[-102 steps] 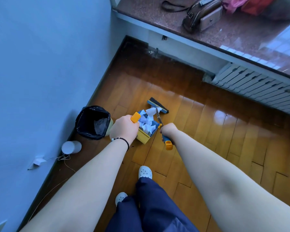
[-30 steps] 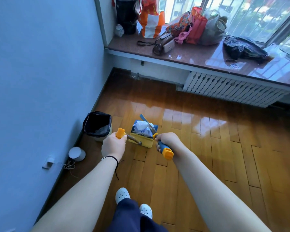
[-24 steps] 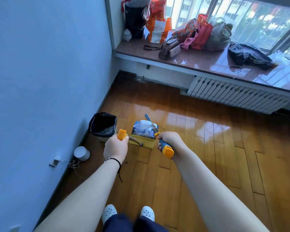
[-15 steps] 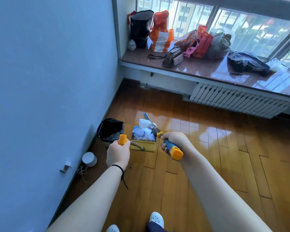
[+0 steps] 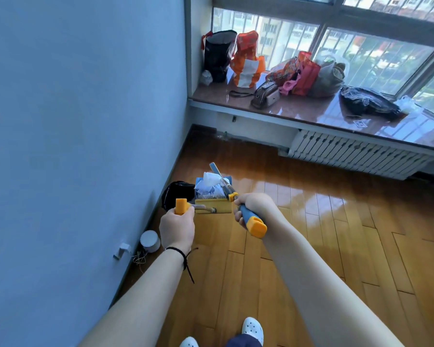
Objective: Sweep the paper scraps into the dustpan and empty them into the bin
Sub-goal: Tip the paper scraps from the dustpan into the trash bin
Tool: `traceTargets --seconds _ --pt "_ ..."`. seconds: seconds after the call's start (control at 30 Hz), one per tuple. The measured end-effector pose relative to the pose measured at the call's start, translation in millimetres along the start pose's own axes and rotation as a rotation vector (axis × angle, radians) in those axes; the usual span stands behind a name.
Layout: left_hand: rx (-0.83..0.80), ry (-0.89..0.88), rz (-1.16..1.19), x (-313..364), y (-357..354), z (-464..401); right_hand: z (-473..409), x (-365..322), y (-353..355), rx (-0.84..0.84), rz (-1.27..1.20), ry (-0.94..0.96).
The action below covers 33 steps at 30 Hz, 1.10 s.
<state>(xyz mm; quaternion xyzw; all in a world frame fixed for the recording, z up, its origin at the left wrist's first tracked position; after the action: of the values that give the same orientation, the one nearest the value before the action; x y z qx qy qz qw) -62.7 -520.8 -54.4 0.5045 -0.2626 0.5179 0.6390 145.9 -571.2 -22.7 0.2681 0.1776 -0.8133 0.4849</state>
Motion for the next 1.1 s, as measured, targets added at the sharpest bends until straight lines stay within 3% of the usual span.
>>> traceTargets --seconds 0.3,0.8,1.1 --pt "0.014 0.008 0.105 -17.6 46.5 -6.4 20.4 5.8 -58.9 -0.021 0.053 0.009" --pt "0.096 0.234 0.441 -75.6 96.0 -2.7 69.2 27.5 -97.9 -0.056 0.257 0.016" --pt "0.158 0.371 0.685 -111.7 104.4 -5.0 87.1 33.3 -118.0 -0.006 0.318 0.155"
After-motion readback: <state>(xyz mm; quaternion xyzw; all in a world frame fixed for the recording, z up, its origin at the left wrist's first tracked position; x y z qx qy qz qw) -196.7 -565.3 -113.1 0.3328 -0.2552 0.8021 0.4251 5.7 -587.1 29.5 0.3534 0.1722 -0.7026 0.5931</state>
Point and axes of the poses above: each hand's wrist, its own z-axis away from the middle knuckle, its own y-axis out of the back of the hand, x = y × z, the point moved 7 cm from there along -z, towards the middle knuckle, and after that the axes turned 3 degrees about -x, right-handed, at the moved point
